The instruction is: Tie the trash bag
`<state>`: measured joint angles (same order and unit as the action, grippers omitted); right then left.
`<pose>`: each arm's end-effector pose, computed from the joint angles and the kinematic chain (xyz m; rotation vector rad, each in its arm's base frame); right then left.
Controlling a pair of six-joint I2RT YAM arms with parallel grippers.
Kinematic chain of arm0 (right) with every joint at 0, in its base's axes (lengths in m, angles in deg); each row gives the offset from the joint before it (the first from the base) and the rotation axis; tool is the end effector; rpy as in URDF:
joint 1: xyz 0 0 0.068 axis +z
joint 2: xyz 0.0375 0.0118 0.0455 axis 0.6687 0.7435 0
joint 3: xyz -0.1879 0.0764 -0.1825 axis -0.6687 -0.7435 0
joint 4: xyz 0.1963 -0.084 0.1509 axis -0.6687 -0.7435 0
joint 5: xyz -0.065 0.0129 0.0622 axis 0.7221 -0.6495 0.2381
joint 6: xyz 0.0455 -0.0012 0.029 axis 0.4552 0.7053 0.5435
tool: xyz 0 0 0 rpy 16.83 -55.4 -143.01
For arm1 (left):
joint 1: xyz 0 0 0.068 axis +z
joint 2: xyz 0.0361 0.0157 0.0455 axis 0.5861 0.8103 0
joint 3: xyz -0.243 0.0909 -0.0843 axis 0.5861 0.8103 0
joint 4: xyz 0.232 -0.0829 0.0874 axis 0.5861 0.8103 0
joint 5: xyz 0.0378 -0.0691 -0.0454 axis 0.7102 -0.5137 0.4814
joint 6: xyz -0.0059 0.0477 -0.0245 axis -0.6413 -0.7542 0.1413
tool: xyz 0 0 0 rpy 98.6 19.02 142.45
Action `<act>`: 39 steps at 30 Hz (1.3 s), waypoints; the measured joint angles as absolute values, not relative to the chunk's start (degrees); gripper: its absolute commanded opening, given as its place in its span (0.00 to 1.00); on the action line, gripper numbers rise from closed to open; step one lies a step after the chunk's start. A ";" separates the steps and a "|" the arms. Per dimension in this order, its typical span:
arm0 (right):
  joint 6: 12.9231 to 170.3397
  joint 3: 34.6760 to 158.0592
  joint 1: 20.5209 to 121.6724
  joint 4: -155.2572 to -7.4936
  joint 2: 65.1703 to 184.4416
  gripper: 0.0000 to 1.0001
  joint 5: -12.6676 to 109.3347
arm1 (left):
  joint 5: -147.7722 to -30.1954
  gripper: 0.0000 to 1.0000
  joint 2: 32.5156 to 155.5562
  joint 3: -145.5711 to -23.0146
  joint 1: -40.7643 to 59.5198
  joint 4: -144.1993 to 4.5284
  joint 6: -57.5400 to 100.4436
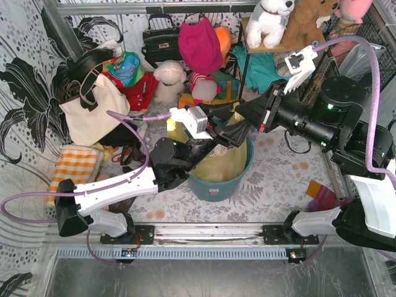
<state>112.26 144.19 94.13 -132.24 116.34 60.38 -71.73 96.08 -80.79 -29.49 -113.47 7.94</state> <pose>0.0996 0.1237 0.5921 -0.2964 1.6511 1.0120 0.1307 -0.2715 0.4588 0.4074 0.8857 -0.9500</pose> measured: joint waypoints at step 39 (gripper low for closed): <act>112.87 137.85 94.13 -126.62 113.09 0.18 56.36 | -89.30 0.00 93.85 -75.28 -22.93 -117.25 20.75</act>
